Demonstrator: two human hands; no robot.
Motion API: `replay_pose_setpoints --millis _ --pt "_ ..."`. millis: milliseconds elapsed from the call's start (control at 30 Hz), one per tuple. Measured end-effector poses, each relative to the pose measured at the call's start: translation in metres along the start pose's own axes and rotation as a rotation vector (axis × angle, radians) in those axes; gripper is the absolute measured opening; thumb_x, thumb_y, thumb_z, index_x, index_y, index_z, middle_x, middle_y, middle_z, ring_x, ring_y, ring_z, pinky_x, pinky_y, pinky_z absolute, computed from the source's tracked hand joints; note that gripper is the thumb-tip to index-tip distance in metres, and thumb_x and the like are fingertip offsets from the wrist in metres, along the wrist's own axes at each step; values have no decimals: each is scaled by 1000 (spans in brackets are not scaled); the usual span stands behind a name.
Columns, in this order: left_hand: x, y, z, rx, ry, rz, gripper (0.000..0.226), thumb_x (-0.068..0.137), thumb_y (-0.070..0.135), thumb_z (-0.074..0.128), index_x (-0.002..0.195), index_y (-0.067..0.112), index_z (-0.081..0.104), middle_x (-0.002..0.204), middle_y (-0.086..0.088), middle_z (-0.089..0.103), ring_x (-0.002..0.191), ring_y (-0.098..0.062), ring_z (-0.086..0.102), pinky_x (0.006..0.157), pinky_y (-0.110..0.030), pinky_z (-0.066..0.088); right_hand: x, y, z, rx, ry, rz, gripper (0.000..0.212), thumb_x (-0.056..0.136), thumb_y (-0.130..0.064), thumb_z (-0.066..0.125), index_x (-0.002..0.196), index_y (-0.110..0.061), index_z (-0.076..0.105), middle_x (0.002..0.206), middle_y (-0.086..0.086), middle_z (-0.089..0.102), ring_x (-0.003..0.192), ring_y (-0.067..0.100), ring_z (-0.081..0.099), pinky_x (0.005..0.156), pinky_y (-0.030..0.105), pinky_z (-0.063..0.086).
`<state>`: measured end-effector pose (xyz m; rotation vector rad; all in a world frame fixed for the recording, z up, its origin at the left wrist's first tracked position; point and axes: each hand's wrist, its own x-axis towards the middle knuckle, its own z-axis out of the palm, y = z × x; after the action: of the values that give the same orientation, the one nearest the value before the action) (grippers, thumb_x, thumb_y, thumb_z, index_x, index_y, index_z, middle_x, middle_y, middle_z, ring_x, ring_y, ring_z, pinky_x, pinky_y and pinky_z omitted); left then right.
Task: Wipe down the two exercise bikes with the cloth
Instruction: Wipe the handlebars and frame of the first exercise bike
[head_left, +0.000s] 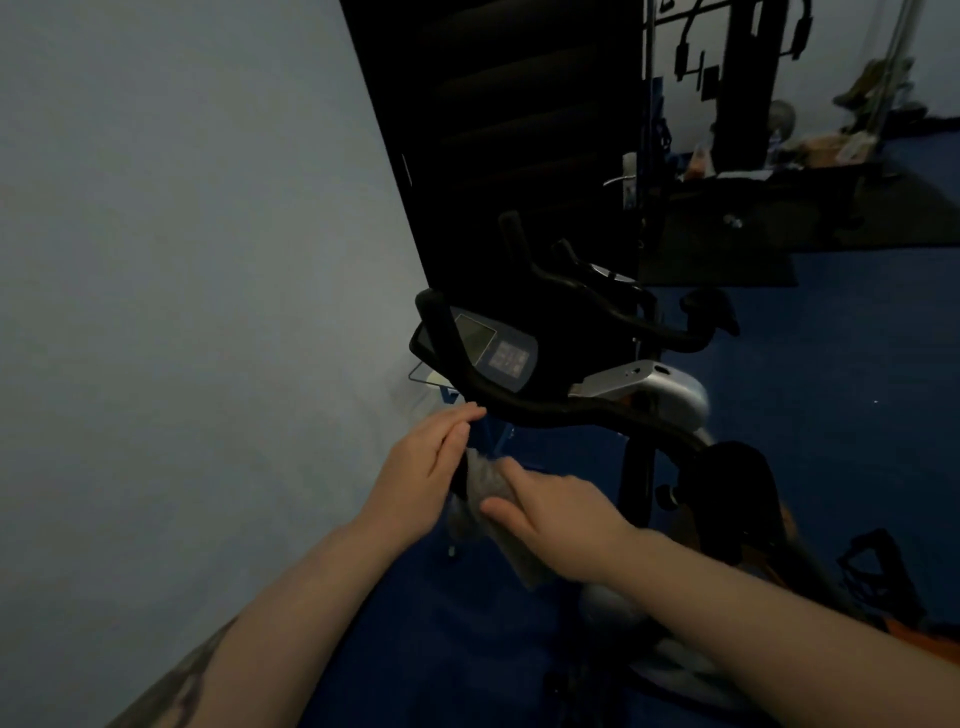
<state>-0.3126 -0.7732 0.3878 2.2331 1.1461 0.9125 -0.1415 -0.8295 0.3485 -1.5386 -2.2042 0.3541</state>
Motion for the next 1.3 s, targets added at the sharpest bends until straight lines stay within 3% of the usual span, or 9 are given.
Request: replay_pose_setpoints --millis 200,500,600,667,767,867,1033,1167,1300 --pt "-4 3 3 -20 65 -36 27 102 24 42 118 39 58 116 16 62 109 8 54 92 -9 41 15 -18 5 88 48 -10 44 99 -54 32 138 -33 25 115 -3 59 91 20 62 65 34 42" --pt "-9 8 16 32 238 -67 24 100 12 45 102 23 66 98 10 65 92 4 58 76 -6 42 -69 44 4 -153 209 126 57 96 -52 19 121 -21 58 117 -4 55 114 17 49 102 31 37" --pt "-9 10 17 57 272 -81 23 99 15 45 103 21 66 97 10 64 89 2 58 74 -11 44 -75 25 23 34 335 254 61 95 -58 16 134 -27 50 134 -18 43 138 8 27 118 30 15" --pt "-10 11 18 133 293 -65 23 99 17 45 103 19 67 96 10 64 87 -4 57 76 -24 46 -76 20 31 108 380 221 53 98 -56 17 135 -32 46 127 -26 39 133 -2 27 118 28 14" --pt "-4 9 10 345 286 91 29 97 24 44 96 14 71 90 4 65 88 -17 57 74 -35 47 -72 39 14 99 335 120 35 100 -39 28 100 -23 59 96 -13 52 96 6 45 102 36 35" --pt "10 8 4 534 214 340 36 91 32 46 76 11 71 77 0 62 72 -20 56 61 -37 46 -62 54 5 139 371 98 34 99 -33 30 79 -20 55 83 -7 52 87 10 46 103 40 34" --pt "18 5 15 649 238 535 47 91 32 52 47 14 56 50 3 51 47 -17 49 39 -27 33 -56 41 33 165 580 196 43 101 -44 34 75 -22 60 77 -11 57 88 8 52 111 27 23" --pt "21 -1 15 711 303 607 50 90 32 59 42 18 52 44 5 48 41 -15 47 37 -22 25 -49 55 22 317 662 143 39 97 -25 42 67 -6 59 70 4 58 77 20 57 108 31 32" --pt "22 -4 16 690 306 647 48 89 32 62 42 20 53 44 6 49 42 -14 46 40 -19 23 -58 41 50 324 753 198 27 99 -33 43 81 -20 59 87 -9 57 104 9 52 113 32 24"
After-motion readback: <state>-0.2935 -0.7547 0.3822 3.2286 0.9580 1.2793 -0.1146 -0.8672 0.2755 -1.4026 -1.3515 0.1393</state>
